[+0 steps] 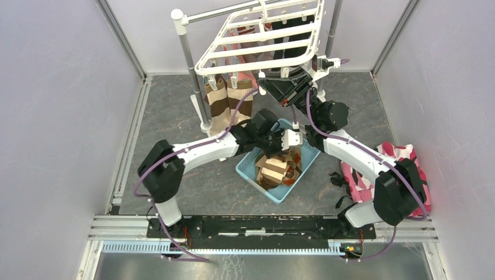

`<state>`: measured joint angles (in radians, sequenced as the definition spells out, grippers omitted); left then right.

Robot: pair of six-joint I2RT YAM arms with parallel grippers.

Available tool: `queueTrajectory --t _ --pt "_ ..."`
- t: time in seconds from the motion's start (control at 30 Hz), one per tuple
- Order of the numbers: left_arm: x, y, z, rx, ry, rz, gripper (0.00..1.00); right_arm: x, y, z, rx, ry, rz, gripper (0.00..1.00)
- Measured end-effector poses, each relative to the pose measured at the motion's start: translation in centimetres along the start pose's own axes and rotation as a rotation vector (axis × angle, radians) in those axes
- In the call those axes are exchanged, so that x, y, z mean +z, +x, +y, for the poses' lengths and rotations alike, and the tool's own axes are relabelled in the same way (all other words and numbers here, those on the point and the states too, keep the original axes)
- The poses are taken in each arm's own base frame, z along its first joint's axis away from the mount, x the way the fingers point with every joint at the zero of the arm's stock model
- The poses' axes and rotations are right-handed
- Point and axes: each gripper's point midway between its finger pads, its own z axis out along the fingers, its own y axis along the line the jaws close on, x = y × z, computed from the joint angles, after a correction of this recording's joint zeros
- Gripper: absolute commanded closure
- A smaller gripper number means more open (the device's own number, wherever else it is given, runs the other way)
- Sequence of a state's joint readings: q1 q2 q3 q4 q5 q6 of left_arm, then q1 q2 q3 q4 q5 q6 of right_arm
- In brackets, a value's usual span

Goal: Remove the socks clipped to the hanger
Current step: Place the sock in the bin.

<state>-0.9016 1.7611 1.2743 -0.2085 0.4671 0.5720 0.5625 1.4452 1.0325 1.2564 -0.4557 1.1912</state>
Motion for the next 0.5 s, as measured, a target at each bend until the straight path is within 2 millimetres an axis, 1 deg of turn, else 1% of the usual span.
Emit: queueTrajectory --t 0.03,0.1,0.13,0.23,0.27,0.33,0.37,0.43,0.5 --pt "0.7 0.6 0.0 0.007 -0.002 0.024 0.8 0.0 0.0 0.0 0.002 0.001 0.001 0.88" --pt "2.0 1.8 -0.1 0.022 -0.001 0.071 0.62 0.0 0.0 0.0 0.008 0.001 0.001 0.88" --pt "2.5 2.6 -0.3 0.026 0.001 0.101 0.51 0.0 0.0 0.0 0.011 0.0 0.001 0.88" --pt "3.7 4.6 -1.0 0.044 0.015 0.182 0.34 0.0 0.1 0.1 0.019 -0.001 0.004 0.88" --pt "3.9 5.1 -1.3 0.046 0.021 0.203 0.25 0.0 0.1 0.1 0.021 -0.002 0.003 0.88" --pt "3.9 5.6 -1.8 0.052 0.033 0.23 0.02 0.0 0.1 0.1 0.025 -0.002 0.004 0.88" --pt "3.9 5.6 -2.0 0.059 0.037 0.235 0.0 0.0 0.1 0.1 0.027 -0.001 0.004 0.88" --pt "3.4 5.5 -2.3 0.059 0.042 0.241 0.0 0.0 0.1 0.1 0.028 0.0 0.007 0.88" --pt "2.3 5.6 -3.0 0.052 0.052 0.249 0.0 -0.1 0.2 0.0 0.03 0.004 0.012 0.88"
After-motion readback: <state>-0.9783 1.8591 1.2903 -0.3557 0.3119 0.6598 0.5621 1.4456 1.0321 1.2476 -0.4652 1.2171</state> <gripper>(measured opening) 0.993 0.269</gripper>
